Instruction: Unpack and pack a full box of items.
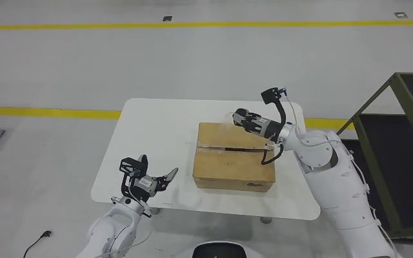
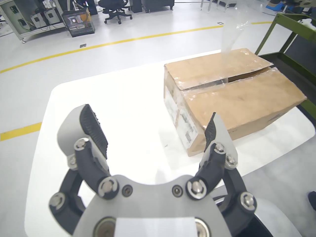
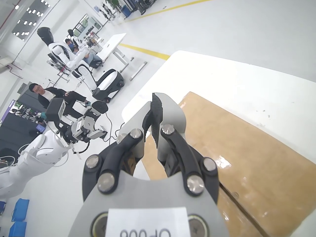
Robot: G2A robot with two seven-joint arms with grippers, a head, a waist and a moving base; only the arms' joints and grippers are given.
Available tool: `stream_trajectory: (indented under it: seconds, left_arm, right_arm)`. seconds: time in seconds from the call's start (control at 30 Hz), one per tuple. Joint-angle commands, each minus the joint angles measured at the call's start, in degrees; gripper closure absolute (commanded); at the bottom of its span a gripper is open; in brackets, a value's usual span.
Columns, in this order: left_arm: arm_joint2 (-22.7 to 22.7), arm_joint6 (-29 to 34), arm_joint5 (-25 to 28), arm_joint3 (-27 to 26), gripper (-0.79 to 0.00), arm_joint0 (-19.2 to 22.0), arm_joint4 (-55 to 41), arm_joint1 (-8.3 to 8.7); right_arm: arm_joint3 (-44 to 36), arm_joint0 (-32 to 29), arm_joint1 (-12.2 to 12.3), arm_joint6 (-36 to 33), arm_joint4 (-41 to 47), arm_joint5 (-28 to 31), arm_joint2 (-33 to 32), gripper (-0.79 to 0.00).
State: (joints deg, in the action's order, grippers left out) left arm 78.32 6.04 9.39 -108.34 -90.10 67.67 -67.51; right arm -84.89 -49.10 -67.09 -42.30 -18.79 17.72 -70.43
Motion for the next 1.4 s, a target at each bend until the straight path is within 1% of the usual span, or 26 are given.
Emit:
stream_trajectory:
  seconds: [0.0,0.17,0.27,0.3,0.63,0.8,0.87,0.97,1.13,1.37]
  left_arm:
    - [-2.7,0.9,0.6,0.5,-0.785,2.0,-1.7,-0.37]
    - [-10.4,2.0,1.1,4.9,-0.785,7.3,-2.4,-1.57]
    - [-14.0,2.7,0.5,7.5,-0.785,10.4,-4.3,-2.43]
    - [-14.5,2.8,0.0,8.0,-0.785,11.0,-4.9,-2.62]
    - [-14.5,2.8,0.0,8.0,-0.785,11.0,-4.9,-2.62]
    - [-15.0,2.6,0.3,8.3,-0.785,11.3,-4.5,-2.72]
    - [-16.5,1.8,0.5,9.2,-0.785,12.7,-5.7,-3.15]
    - [-19.2,1.1,-1.2,12.6,-0.785,15.7,-8.7,-4.21]
    - [-23.8,-0.1,-4.6,18.2,-0.785,21.3,-7.2,-5.91]
    - [-26.8,-0.7,-8.8,22.8,-0.785,27.0,-7.1,-7.86]
  right_arm:
    - [-0.2,0.3,0.0,-0.1,-0.4,-0.5,0.2,0.0]
    - [-1.0,0.8,0.1,-0.8,-1.6,-2.0,0.4,0.0]
    - [-1.7,1.2,0.3,-1.5,-3.0,-2.7,0.4,0.0]
    - [-1.9,1.2,0.3,-1.7,-3.4,-3.0,0.4,0.0]
    - [-3.3,1.2,0.7,-3.1,-6.0,-4.6,0.3,0.0]
    - [-3.9,1.5,0.8,-4.3,-6.2,-4.3,0.8,0.0]
    - [-4.0,1.9,0.8,-5.0,-6.2,-4.1,1.1,0.0]
    - [-4.2,2.5,0.9,-5.5,-6.2,-4.0,1.5,0.0]
    - [-4.8,3.4,0.9,-6.5,-6.4,-3.9,2.3,0.0]
    - [-5.1,4.1,0.9,-8.0,-6.9,-3.8,3.3,0.0]
